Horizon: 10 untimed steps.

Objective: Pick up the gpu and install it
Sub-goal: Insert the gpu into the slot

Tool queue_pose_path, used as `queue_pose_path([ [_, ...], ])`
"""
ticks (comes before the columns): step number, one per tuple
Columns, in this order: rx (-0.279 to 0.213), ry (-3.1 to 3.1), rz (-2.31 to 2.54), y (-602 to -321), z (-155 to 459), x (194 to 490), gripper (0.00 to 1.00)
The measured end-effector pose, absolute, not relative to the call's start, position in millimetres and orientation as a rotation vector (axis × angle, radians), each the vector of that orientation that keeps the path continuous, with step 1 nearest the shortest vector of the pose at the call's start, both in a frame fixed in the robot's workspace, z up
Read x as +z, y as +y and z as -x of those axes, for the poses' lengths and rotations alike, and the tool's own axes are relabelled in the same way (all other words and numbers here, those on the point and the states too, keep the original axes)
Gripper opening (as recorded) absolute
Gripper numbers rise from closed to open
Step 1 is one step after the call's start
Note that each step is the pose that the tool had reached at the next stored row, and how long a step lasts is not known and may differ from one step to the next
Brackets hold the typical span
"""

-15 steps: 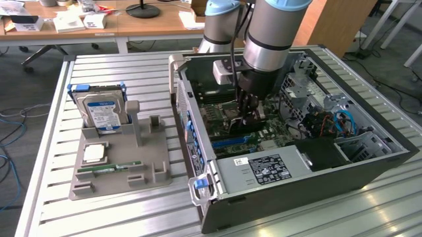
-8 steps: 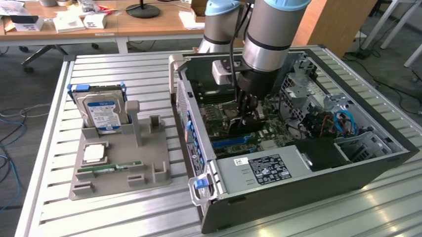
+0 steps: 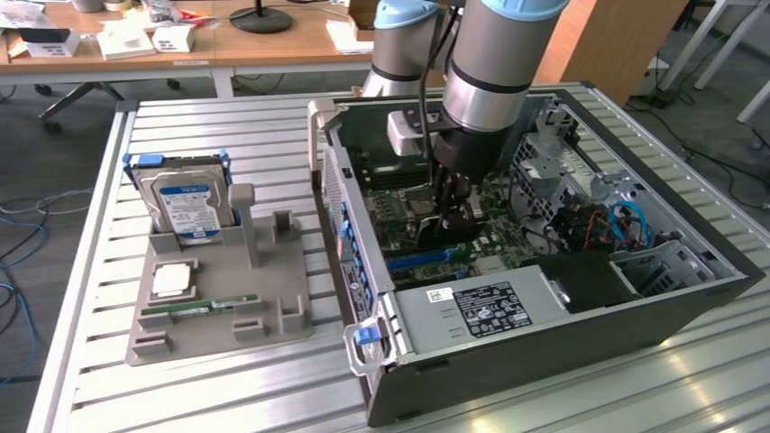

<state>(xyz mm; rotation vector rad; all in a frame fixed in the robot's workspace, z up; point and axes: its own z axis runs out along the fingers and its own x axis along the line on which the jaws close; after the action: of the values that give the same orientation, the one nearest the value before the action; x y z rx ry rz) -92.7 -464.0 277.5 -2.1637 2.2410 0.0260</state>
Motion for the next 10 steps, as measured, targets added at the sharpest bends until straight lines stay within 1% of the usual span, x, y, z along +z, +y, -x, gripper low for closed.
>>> queue_pose_path([
  [10, 0.026, 2.241, 2.164, -464.1, 95.6, 277.5, 0.26],
])
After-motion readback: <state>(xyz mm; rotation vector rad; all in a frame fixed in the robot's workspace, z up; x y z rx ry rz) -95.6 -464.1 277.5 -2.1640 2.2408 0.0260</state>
